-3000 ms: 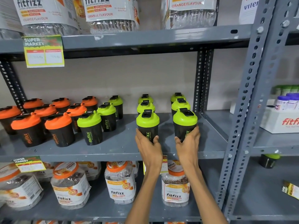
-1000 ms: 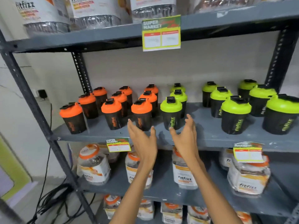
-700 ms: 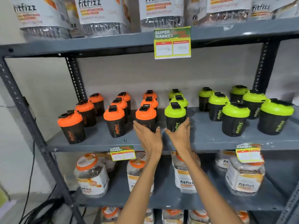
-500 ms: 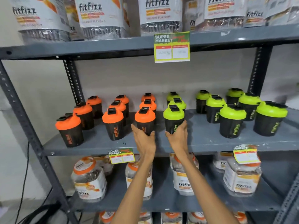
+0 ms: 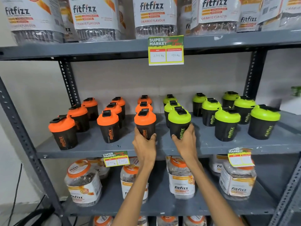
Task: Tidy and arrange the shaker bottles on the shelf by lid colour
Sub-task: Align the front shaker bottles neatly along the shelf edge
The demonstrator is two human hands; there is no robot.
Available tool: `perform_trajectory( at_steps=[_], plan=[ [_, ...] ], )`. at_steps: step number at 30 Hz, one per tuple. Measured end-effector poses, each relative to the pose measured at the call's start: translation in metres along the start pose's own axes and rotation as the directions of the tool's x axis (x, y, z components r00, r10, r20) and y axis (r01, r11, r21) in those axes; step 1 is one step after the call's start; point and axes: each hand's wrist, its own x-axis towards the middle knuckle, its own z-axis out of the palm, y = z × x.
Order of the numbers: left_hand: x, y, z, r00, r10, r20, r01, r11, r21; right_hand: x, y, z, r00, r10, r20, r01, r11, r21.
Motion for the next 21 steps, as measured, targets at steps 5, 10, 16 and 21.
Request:
perform_trajectory(
  at_steps=[5,10,16,21],
  plan=[
    [-0.009,0.002,0.008,0.998,0.026,-0.051,-0.026,1.0,0.008,-0.004,0.007,-0.009,1.0,0.004,0.019,-0.004,1.0,-0.005],
    [-0.01,-0.008,0.009,0.994,0.049,-0.098,-0.046,0.998,0.036,-0.007,0.005,-0.003,0.999,0.002,0.049,-0.001,1.0,-0.008],
    [-0.007,-0.013,0.012,0.99,0.058,-0.128,-0.051,0.997,0.059,-0.009,0.004,0.002,0.999,-0.004,0.052,0.005,1.0,-0.018],
    [-0.005,-0.021,0.016,0.989,0.063,-0.136,-0.052,0.995,0.083,-0.009,0.005,0.002,0.999,-0.011,0.04,0.012,1.0,-0.02]
  ],
)
